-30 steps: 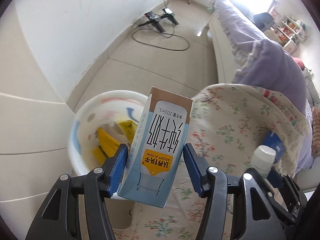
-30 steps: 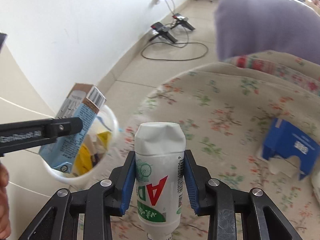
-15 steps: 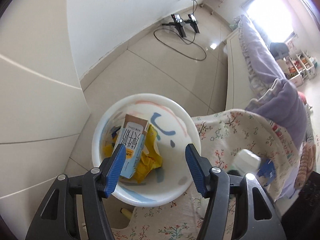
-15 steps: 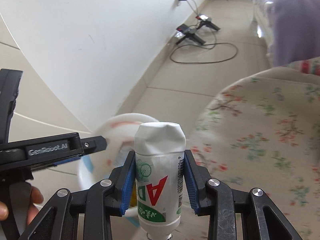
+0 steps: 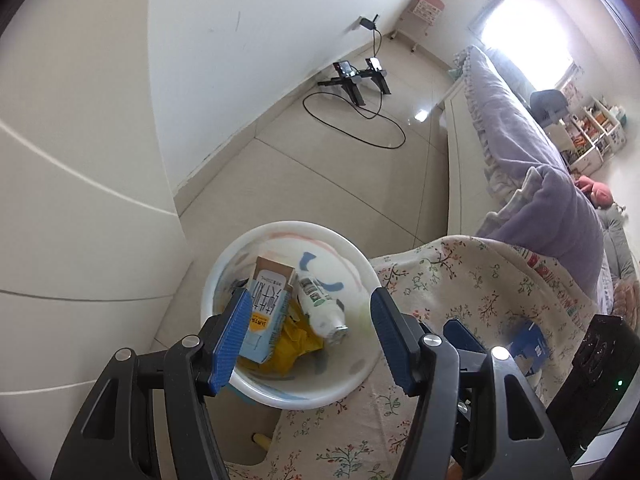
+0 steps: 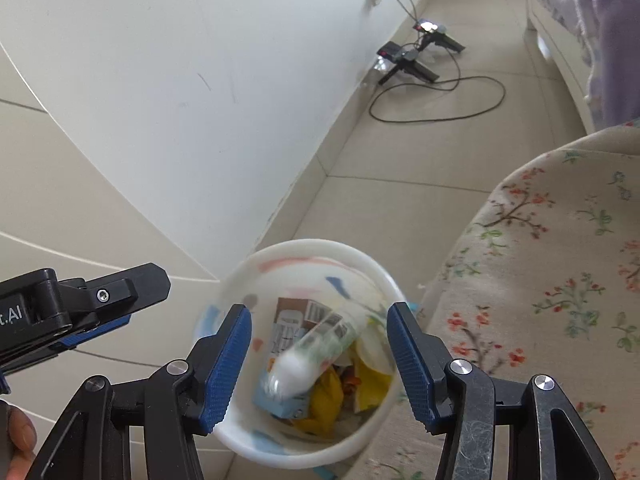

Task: Collect trash
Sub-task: 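Carry the carton and bottle to the bin and open both grippers, then grasp the blue biscuit box with the left gripper while the right approaches the white AD bottle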

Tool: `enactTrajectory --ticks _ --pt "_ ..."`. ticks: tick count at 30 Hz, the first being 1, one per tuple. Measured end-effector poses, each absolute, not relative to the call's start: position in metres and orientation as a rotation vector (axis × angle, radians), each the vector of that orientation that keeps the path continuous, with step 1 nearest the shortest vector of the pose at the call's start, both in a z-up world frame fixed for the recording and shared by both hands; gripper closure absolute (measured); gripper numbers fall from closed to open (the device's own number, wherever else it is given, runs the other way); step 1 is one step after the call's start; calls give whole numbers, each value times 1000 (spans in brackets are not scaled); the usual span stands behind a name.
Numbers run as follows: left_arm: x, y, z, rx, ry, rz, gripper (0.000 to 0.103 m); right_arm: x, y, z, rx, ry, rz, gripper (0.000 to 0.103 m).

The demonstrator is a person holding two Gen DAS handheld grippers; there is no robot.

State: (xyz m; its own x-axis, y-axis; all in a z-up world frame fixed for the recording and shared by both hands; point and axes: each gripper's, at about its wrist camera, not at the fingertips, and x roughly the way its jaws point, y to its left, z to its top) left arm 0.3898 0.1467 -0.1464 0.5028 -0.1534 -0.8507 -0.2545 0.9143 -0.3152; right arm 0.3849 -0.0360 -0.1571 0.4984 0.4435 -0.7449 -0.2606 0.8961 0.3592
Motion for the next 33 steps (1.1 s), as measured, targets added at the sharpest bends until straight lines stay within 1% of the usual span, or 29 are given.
enactTrajectory --ticks 5,10,15,20,22,26,29,33 --pt "390 95 -139 -354 1051 -8 38 375 -71 -142 166 952 378 42" --pt "387 25 -135 -280 1057 -132 38 370 -135 -119 189 942 316 42" --pt "383 -60 -143 -182 1084 -247 38 350 -219 -100 166 926 191 42" --pt "372 -145 -158 -40 1086 -368 38 332 -320 -93 211 930 59 41" --pt "367 -173 -165 22 1070 -374 35 323 -354 -97 206 943 -4 41" --pt "364 -232 -190 240 1041 -360 34 312 -403 -114 240 1007 -71 41" --pt "370 -256 -204 386 1002 -312 34 310 -420 -128 219 1047 -106 41" --pt "390 -258 -209 387 955 -267 34 309 -427 -138 181 1081 -104 41"
